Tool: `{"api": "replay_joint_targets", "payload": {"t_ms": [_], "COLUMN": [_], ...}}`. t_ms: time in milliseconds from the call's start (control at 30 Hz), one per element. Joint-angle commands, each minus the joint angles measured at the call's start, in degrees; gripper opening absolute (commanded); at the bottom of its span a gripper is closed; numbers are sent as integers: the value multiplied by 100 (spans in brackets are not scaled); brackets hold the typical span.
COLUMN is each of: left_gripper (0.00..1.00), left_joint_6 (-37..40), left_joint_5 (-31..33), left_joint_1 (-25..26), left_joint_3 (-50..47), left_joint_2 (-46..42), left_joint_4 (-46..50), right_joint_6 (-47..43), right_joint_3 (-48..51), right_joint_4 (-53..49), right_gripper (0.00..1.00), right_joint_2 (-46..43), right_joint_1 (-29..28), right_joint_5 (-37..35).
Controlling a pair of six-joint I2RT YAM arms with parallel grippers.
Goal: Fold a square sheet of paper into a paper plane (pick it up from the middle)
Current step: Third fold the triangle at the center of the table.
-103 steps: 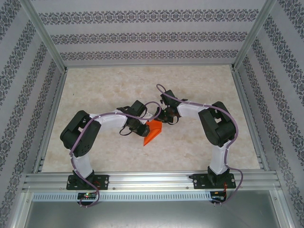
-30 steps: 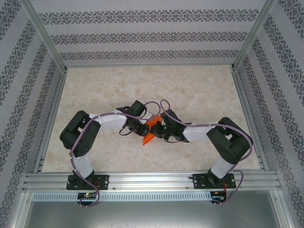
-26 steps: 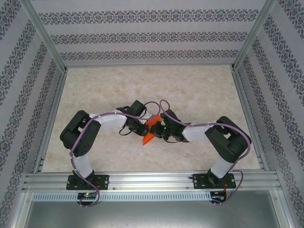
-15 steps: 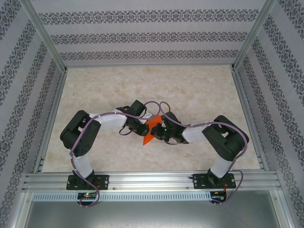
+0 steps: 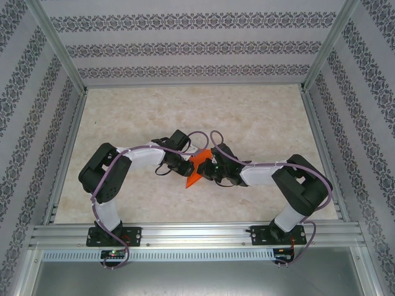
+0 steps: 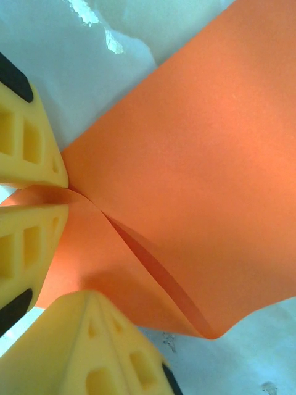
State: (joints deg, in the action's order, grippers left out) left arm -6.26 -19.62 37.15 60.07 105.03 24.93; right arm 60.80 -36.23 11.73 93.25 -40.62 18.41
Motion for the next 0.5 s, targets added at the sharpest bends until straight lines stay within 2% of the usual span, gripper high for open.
{"api": "replay_joint_targets", "payload": {"t_ms": [0, 300, 467], "left_gripper": [18, 18, 18], "left_joint_6": [108, 125, 125], "left_joint_5": [136, 169, 209], "left_joint_1": [-14, -14, -10], "left_joint_3": [-57, -25, -26], "left_joint_2": [288, 324, 330], "left_joint_4": [153, 194, 223], "right_joint_6": [-212, -204, -319], "right_joint_3": [-112, -150, -295], "right_joint_4": [-197, -478, -808], "right_gripper": [7, 5, 6], "right_joint_2": [-17, 569, 275], "right_joint_1": [132, 195, 190], "right_joint_5": [-115, -323, -380]}}
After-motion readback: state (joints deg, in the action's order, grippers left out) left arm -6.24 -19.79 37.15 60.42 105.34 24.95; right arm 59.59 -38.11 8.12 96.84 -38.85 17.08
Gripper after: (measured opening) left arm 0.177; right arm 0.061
